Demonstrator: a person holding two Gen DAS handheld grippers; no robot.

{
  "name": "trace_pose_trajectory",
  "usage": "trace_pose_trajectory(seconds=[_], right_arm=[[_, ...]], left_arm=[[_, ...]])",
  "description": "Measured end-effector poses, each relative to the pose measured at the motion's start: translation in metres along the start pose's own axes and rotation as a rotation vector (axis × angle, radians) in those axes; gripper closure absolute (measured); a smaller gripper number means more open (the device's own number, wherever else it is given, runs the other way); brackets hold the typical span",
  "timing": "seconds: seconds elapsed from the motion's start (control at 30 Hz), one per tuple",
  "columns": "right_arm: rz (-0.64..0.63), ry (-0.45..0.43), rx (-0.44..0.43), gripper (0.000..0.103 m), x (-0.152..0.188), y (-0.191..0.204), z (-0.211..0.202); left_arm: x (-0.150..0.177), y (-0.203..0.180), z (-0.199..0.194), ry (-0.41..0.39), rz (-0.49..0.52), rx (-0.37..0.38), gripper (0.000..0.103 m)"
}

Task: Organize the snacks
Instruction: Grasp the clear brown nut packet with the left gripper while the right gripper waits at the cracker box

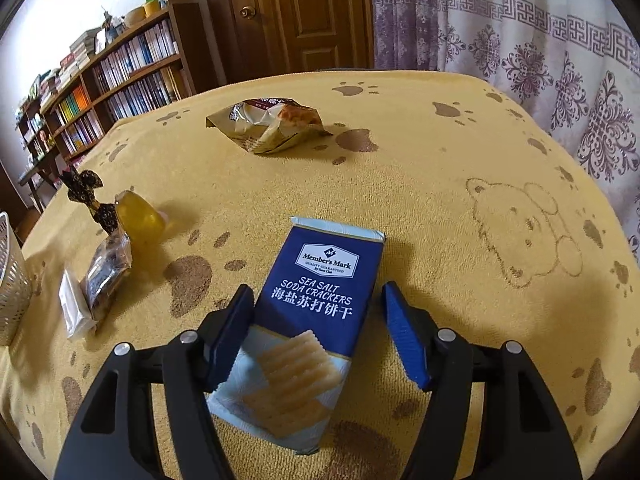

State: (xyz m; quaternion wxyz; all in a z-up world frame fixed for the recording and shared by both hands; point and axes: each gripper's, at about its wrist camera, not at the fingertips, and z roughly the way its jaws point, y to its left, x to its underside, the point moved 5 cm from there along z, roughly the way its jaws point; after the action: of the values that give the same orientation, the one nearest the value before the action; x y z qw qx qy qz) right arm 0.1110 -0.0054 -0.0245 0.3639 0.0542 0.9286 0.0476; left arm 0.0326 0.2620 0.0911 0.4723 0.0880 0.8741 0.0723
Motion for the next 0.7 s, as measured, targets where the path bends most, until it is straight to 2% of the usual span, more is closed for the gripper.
trace_pose_trajectory(seconds=[0.27,0.5,0.6,0.7], right_arm=[[0.045,-0.012,-0.059,0.036,0.001,-0.005,-0.002],[0.053,-0.014,-0.07,0.036,0.001,-0.005,-0.002],[0.054,-0.014,-0.072,0.036,0.0,-0.005,-0.002],[0.054,-0.013,-0.075,0.035,0.001,-0.004,-0.002]], left_arm=[[0.004,-0.04,0.048,0.076,0.018,0.13,0.003],[0.011,-0.061,0.1,0.163,0.045,0.164,0.003],[0.013,-0.067,0.119,0.209,0.057,0.181,0.012],[0.015,-0.071,0.132,0.238,0.065,0.188,0.012]])
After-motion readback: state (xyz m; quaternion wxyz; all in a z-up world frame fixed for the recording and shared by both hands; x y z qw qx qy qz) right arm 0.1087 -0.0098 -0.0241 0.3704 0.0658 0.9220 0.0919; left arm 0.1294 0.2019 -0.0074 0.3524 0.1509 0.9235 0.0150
